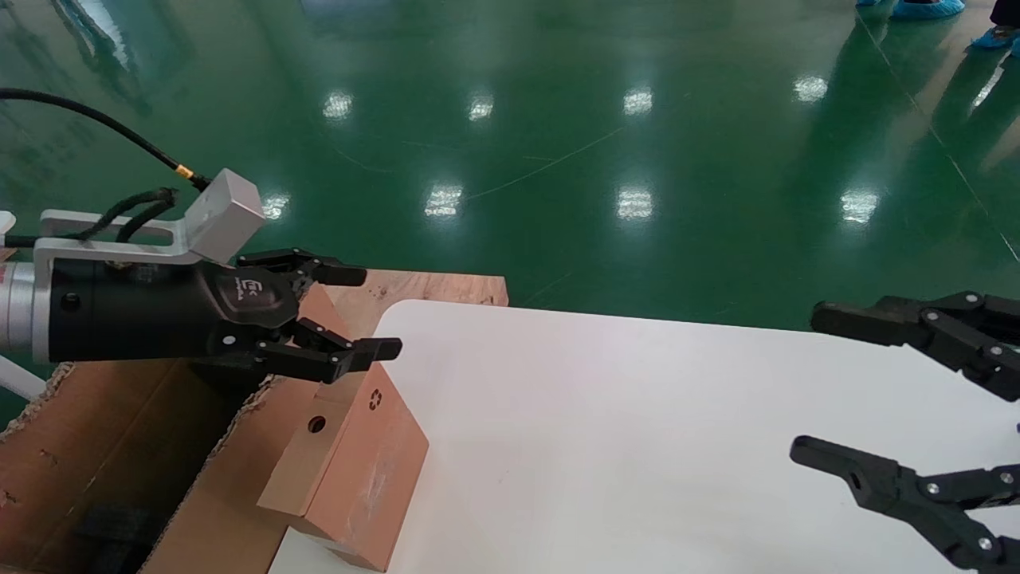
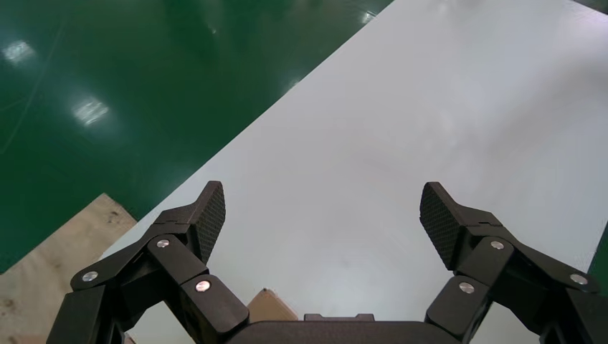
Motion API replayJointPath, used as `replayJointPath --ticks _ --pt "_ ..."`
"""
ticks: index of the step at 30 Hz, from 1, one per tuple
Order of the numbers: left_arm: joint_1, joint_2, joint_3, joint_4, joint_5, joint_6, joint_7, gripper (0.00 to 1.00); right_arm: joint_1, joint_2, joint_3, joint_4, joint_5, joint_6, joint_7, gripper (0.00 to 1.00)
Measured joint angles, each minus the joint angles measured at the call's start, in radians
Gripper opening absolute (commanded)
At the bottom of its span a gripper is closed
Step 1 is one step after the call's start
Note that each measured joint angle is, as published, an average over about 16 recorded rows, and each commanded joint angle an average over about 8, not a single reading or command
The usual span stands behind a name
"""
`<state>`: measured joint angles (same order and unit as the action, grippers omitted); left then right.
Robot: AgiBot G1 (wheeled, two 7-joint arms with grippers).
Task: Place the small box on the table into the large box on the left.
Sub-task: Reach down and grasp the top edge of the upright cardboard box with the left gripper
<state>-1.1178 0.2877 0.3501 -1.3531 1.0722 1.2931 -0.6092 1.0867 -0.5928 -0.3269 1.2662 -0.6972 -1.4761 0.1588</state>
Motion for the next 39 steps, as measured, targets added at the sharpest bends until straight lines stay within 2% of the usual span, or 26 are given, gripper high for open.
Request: replayJointPath --ticks 10,25,34,35,39 --pt "-0.031 -0.007 0.017 0.007 0.056 0.008 -0.048 1.0 0.0 0.0 0.0 0.0 0.0 0.0 0.0 0.0" --pt "-0.149 0.017 0.077 0.006 0.259 0.029 -0.269 1.0 0.0 0.0 0.0 0.0 0.0 0.0 0.0 0.0" --pt "-0.179 0.025 0.09 0.005 0.295 0.05 -0.314 1.0 0.0 0.0 0.0 -0.001 0.0 0.0 0.0 0.0" --pt "-0.18 0.026 0.09 0.006 0.296 0.051 -0.314 1.0 0.0 0.0 0.0 -0.001 0.0 0.0 0.0 0.04" --pt "-0.179 0.027 0.091 0.01 0.298 0.053 -0.313 1.0 0.0 0.0 0.0 -0.001 0.0 0.0 0.0 0.54"
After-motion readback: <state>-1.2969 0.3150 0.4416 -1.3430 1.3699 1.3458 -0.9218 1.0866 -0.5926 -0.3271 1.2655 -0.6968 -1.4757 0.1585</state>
